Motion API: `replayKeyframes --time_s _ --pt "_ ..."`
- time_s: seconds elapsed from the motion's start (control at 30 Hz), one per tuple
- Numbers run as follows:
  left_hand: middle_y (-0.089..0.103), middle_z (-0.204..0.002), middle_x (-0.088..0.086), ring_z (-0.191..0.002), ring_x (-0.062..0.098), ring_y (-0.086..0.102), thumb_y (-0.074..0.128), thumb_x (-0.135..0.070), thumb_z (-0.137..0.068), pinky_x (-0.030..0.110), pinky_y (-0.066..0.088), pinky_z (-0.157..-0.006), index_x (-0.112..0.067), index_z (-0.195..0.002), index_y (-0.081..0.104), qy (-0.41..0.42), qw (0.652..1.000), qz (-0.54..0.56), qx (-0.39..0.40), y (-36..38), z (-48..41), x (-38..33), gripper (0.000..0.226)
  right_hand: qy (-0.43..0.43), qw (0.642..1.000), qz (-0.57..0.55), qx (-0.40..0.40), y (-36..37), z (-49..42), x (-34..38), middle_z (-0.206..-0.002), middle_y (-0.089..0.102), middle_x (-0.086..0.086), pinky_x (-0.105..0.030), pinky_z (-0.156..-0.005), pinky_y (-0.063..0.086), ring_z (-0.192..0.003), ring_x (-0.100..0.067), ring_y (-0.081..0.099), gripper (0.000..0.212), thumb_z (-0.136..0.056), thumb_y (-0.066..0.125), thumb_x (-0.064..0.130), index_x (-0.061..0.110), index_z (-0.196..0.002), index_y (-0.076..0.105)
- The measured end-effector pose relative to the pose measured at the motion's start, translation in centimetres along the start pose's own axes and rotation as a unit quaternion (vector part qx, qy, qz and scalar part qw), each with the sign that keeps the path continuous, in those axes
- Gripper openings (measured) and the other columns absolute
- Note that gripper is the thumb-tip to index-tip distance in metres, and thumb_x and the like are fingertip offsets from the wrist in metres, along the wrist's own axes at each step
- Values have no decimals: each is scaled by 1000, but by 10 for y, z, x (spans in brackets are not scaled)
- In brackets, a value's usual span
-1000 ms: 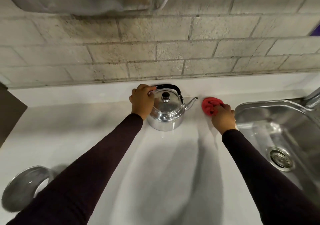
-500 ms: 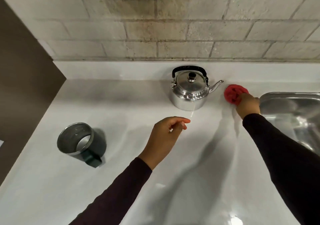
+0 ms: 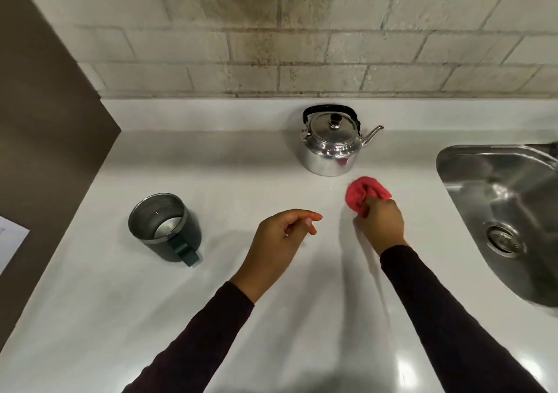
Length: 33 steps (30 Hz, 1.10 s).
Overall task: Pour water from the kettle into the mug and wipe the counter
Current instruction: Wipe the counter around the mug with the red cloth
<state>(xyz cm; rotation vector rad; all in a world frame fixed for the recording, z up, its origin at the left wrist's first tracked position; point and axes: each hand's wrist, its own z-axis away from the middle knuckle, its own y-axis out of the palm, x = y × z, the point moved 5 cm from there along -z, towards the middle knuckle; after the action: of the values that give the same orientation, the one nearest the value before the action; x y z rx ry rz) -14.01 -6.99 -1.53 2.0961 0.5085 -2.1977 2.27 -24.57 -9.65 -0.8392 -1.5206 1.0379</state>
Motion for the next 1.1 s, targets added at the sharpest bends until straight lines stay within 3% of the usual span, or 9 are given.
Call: replayKeyframes --time_s 0.17,0.3,0.4,0.6,0.8,0.87,0.97,1.03,1.1 --pt "69 -69 -16 -70 -8 59 52 -10 -92 7 44 -67 -33 -89 71 -10 1000 3 -10 -20 27 8 30 -86 995 -54 19 20 90 62 -72 65 -17 -28 -55 30 -76 -36 59 13 -60 58 -8 3 -66 58" --pt "70 -70 -21 -69 -6 63 52 -5 -92 4 45 -64 -33 -85 72 -21 999 27 -24 -39 52 16 35 -169 976 -114 72 44 147 112 -79 71 -4 -25 -59 39 -83 -23 60 23 -66 57 -2 16 -76 68" --pt "72 -72 -20 -69 -3 65 50 -1 -92 5 47 -60 -39 -80 73 -16 998 38 -45 -60 71 20 46 -215 960 -135 119 59 176 147 -69 66 3 -23 -59 38 -72 -16 55 16 -69 55 5 19 -68 63" --pt "72 -74 -13 -69 -1 64 50 -4 -93 4 47 -63 -40 -84 73 11 990 17 -140 -110 99 27 43 -97 914 -331 214 47 179 173 -66 57 10 -17 -57 43 -57 -3 50 11 -78 62 11 22 -79 58" --pt "68 -79 -7 -74 0 61 50 -5 -92 12 47 -73 -27 -89 65 -54 942 55 -326 -154 112 58 27 -37 836 -532 127 5 142 174 -83 54 7 -6 -54 45 -57 7 53 36 -84 43 -12 23 -85 50" --pt "65 -90 -3 -88 12 61 52 -7 -91 28 46 -85 -21 -97 61 -103 930 78 -345 -158 109 72 18 -33 852 -513 96 8 134 170 -95 54 3 -11 -59 47 -66 5 55 37 -87 43 -8 28 -93 49" --pt "61 -97 -7 -97 14 58 56 -18 -90 33 43 -92 -20 -105 59 -183 926 110 -312 -155 99 90 15 -82 925 -360 88 26 127 170 -123 49 -7 -28 -92 46 -101 -15 55 25 -90 52 5 21 -109 57" --pt "63 -95 -8 -91 9 58 57 -24 -90 32 43 -91 -25 -91 63 -205 932 114 -277 -151 89 93 6 -148 946 -240 159 52 130 173 -138 44 -12 -38 -109 33 -127 -27 43 30 -90 58 22 17 -119 59" --pt "66 -90 -10 -89 8 59 55 -29 -91 34 43 -88 -28 -79 66 -215 938 138 -233 -147 78 94 16 -202 944 -104 240 80 142 174 -152 31 -8 -50 -116 18 -141 -33 23 50 -86 57 45 31 -133 47"
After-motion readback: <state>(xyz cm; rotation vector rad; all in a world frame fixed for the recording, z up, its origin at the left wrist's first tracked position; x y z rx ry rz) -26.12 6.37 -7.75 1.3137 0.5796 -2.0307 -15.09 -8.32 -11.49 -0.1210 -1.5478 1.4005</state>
